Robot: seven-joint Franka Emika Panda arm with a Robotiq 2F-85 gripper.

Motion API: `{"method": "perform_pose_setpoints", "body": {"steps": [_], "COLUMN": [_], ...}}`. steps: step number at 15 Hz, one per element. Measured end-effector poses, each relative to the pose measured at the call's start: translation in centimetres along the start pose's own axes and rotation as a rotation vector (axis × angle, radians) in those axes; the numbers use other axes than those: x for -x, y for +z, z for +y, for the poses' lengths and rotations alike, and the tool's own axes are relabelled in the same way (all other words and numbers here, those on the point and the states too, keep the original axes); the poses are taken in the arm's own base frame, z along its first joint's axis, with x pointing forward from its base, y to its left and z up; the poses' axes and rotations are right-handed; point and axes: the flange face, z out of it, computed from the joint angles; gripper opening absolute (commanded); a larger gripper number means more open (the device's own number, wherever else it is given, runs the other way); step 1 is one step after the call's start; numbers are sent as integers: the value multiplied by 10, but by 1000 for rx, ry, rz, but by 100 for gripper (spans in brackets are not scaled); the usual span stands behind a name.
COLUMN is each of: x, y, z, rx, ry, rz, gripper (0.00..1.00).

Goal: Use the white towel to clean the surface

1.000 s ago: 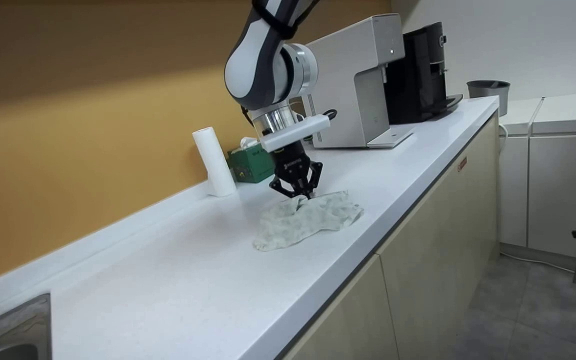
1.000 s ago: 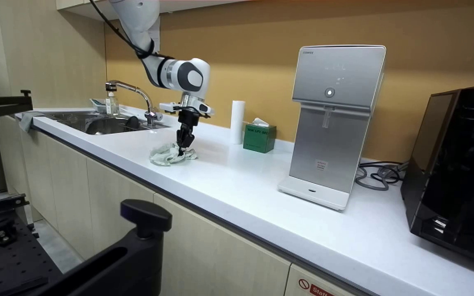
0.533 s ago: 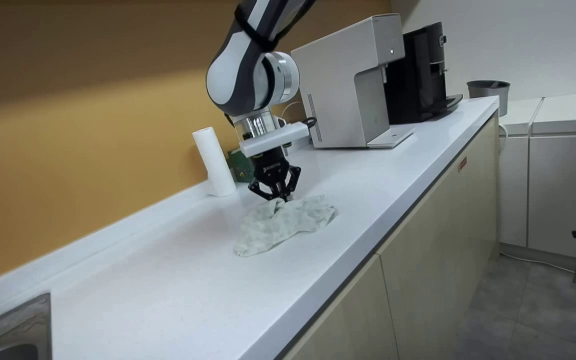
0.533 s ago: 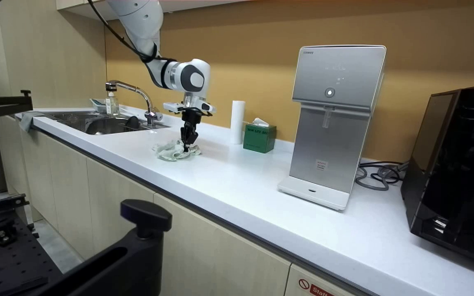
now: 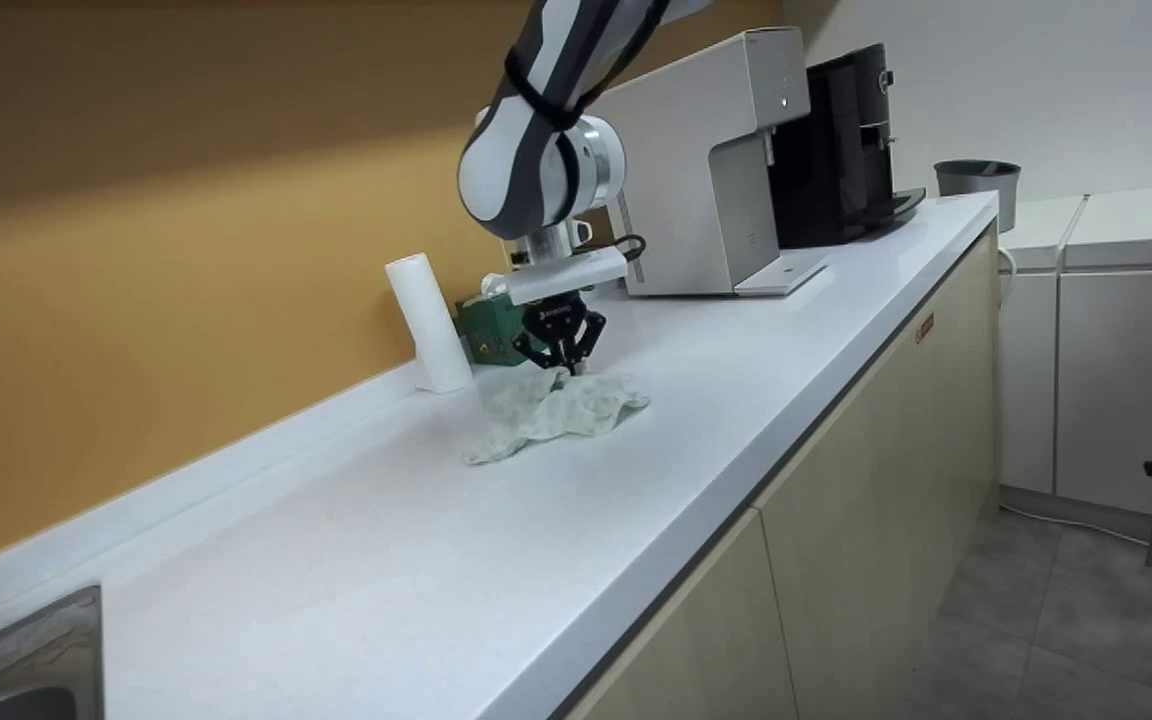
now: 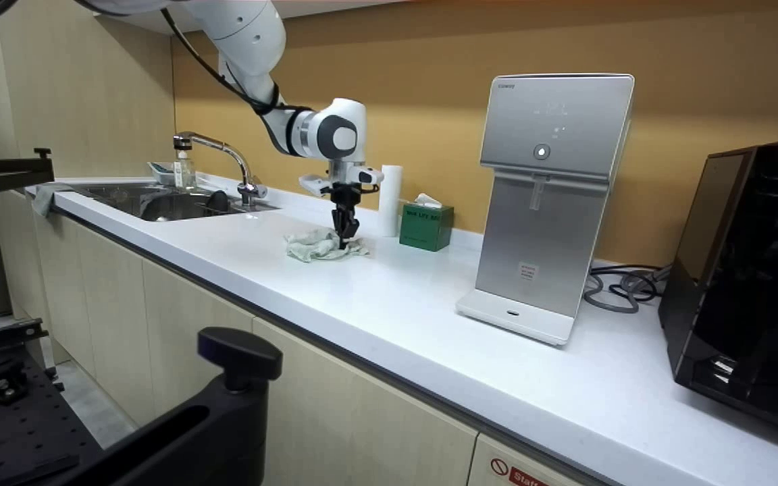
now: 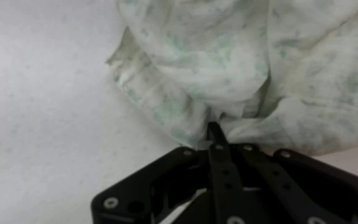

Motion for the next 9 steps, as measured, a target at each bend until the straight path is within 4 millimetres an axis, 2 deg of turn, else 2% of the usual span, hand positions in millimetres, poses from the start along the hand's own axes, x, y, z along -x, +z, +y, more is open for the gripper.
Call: {"method": "perform_pose_setpoints", "body": {"steps": [3, 5, 7, 9], "x": [-32, -45, -49, -44], "y": [-2, -6, -14, -22], "z": [57, 92, 120, 140], "rx": [16, 40, 63, 94], "ry": [80, 133, 184, 212], "rz": [110, 166, 191, 185], "gripper": [1, 1, 1, 1]}}
